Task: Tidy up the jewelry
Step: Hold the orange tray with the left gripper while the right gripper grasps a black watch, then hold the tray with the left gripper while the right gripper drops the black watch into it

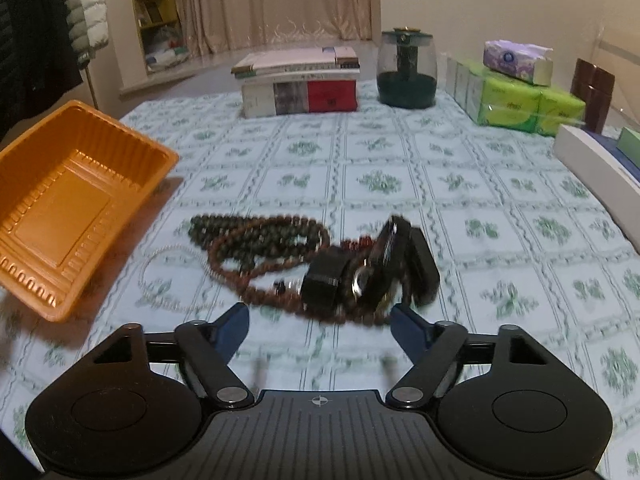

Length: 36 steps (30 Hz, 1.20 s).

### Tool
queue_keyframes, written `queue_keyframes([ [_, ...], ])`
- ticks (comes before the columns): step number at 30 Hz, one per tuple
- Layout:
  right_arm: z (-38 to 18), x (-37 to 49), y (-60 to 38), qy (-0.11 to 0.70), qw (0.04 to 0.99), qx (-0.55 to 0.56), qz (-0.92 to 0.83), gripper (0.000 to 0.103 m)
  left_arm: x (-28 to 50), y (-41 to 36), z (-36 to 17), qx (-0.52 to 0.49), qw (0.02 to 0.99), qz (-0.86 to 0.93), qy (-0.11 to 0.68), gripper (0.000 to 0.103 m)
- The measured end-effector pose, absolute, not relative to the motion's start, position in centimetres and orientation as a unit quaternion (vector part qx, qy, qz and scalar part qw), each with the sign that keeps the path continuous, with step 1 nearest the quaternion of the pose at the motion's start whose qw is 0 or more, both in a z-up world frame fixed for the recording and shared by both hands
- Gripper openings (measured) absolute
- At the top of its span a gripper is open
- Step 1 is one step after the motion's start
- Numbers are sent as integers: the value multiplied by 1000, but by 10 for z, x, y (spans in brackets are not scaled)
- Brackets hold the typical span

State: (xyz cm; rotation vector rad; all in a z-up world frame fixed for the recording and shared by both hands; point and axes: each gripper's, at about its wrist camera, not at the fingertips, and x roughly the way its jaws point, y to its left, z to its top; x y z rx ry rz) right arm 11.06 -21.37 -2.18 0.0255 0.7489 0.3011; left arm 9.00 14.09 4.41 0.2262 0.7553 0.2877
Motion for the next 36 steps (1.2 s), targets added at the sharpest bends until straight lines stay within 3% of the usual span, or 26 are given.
queue_keyframes([
  [3,-26,124,-210,364,918,14,157,53,93,131,47,127,911,138,368,3],
  [10,-38,149,-201,373,917,7,145,37,96,118,47,145,909,132,369,3],
  [11,-40,151,-200,375,916,6,143,28,96,118,48,146,909,132,369,3],
  [14,-40,154,-200,376,916,-1,141,24,96,117,47,146,909,131,368,3],
  [36,39,142,-171,293,932,-10,214,22,90,131,42,121,916,124,363,3],
])
